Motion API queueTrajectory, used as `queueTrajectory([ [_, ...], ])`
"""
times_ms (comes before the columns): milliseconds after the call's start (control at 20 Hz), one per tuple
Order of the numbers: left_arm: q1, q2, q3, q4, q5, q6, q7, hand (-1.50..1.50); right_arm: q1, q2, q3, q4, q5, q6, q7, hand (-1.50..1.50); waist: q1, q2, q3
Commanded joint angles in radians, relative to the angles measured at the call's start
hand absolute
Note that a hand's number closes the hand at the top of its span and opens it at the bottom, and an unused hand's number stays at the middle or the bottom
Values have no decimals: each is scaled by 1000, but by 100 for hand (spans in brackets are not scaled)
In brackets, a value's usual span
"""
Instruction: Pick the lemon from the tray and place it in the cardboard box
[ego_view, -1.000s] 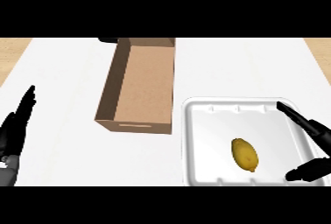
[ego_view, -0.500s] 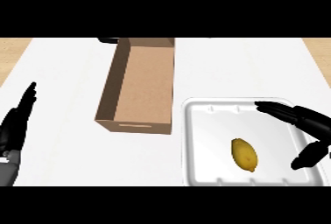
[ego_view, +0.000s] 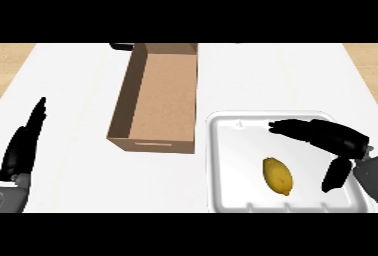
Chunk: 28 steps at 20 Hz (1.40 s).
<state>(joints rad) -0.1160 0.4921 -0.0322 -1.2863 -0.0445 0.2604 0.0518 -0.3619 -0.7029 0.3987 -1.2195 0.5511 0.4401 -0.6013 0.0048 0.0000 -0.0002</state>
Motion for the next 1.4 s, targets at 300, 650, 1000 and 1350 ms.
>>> queueTrajectory([
  [300, 49, -13, 63, -118, -46, -60, 70, 0, 23, 130, -42, -22, 164, 35, 58, -150, 0, -1, 0],
  [650, 14, -45, 113, -32, -89, -92, 21, 0, 90, 140, -92, -64, 211, 69, -42, -150, -3, 0, 0],
  [1000, 1, -92, 116, -16, -121, -74, 16, 0, 162, 113, -118, -214, 157, 122, -61, -150, -9, 0, 0],
  [1350, -5, -82, 154, -1, -117, -121, -1, 0, 146, 146, -72, -306, 224, 199, 95, -150, -6, 0, 0],
])
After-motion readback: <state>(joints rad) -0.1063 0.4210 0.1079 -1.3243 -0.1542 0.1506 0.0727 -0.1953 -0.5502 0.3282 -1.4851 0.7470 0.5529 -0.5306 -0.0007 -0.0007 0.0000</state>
